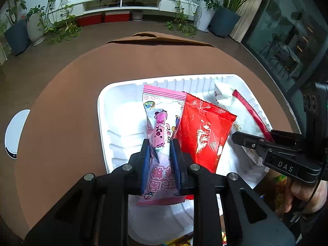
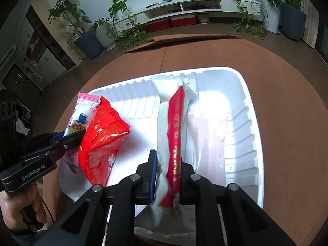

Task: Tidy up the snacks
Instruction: 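Carry both packets over the white tray and release them inside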

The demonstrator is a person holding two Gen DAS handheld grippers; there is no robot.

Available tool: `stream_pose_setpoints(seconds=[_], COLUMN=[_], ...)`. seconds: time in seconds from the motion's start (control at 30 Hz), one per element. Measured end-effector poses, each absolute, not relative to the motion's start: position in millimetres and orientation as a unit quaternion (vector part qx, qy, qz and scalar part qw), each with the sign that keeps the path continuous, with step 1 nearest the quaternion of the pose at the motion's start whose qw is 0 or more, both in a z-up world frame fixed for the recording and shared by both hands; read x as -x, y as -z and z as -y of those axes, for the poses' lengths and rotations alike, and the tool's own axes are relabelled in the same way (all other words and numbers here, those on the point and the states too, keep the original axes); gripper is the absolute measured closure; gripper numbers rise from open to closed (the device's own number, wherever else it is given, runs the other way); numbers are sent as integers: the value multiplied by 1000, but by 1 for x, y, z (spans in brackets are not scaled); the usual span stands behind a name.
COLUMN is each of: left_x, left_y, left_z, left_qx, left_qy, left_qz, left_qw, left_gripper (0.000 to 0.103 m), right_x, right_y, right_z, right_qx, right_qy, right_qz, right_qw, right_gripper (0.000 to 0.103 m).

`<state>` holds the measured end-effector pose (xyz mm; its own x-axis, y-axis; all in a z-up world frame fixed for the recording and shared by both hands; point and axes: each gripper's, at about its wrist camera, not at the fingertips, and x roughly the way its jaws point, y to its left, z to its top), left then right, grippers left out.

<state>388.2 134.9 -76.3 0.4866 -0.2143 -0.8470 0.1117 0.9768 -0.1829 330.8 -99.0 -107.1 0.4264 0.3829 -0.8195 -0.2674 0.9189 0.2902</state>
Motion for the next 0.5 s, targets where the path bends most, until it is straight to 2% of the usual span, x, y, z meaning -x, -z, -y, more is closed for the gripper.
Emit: stream_pose_setpoints(seconds=[0.43, 0.5], left_x=[-391, -391], left_y=[94, 95], left_z=[-133, -135], left_qx=[63, 64], left_qy=[83, 82], left_qz=[-505, -503], left_qw=[857, 858], left_gripper=[77, 76], right_x=[-327, -326], right_y=[109, 108], right_z=[93, 92], right_qx=[-40, -37], right_qy=[-195, -194], right_qz=[-500, -497], right_qw=[843, 845], right_gripper=[83, 78])
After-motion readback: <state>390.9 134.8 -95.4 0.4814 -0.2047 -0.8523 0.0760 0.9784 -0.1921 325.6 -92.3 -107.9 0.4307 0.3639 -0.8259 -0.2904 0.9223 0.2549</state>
